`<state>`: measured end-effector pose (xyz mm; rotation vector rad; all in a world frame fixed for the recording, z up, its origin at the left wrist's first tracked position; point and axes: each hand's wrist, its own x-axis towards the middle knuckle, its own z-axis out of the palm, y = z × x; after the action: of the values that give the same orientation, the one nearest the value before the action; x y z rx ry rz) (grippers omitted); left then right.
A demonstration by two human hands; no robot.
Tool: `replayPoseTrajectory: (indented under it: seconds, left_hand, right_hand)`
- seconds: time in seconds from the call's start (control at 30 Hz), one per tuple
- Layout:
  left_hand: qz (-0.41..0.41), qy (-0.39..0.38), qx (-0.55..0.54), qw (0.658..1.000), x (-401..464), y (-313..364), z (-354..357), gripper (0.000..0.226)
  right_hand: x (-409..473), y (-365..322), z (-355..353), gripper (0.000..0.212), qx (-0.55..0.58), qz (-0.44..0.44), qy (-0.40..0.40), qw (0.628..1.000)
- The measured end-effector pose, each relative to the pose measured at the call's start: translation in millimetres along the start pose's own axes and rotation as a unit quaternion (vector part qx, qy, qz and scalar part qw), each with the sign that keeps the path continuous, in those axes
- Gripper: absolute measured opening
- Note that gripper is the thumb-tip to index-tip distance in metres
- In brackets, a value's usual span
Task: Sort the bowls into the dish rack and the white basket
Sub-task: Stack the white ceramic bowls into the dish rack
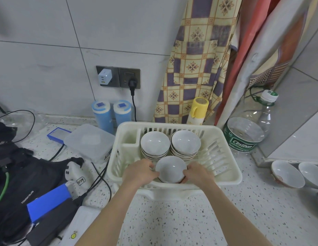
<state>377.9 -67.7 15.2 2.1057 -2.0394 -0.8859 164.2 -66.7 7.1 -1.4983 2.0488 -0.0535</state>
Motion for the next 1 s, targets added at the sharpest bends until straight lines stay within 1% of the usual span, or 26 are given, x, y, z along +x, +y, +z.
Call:
replayPoseTrajectory:
  seconds: [0.3,0.43,0.67,0.8,0.83,0.93,0.97,1.0]
  left_hand:
    - [0.008,-0.005,0.012,1.000,-1,1,0,0.050]
    - [0.008,-0.006,0.023,1.000,-1,2,0,0.036]
    - [0.006,-0.029,0.038,0.999,4,4,0,0.029]
    - [0.004,-0.031,0.036,0.999,5,3,1,0.027]
    - [0.002,-0.030,0.036,0.999,5,3,1,0.026]
    - [-0.002,-0.031,0.036,0.999,5,4,0,0.022]
    - [-0.005,-0.029,0.036,0.999,5,4,0,0.019]
    - [-0.006,-0.025,0.036,0.999,6,4,0,0.016]
  right_hand:
    - [-1,4,2,0.037,-0.020,-0.006,0.005,1.000]
    - [-2,5,4,0.039,-0.033,-0.016,0.007,0.999]
    - [0,5,5,0.038,-0.044,-0.016,0.018,0.999]
    - [4,4,7,0.033,-0.016,0.008,0.034,0.999]
    - [6,5,7,0.028,-0.009,0.012,0.023,1.000]
    - [11,5,4,0.003,0.031,0.016,-0.041,0.999]
    - [12,5,2,0.004,0.055,0.014,-0.060,0.997]
    - [12,5,1,0.011,0.075,0.014,-0.071,0.995]
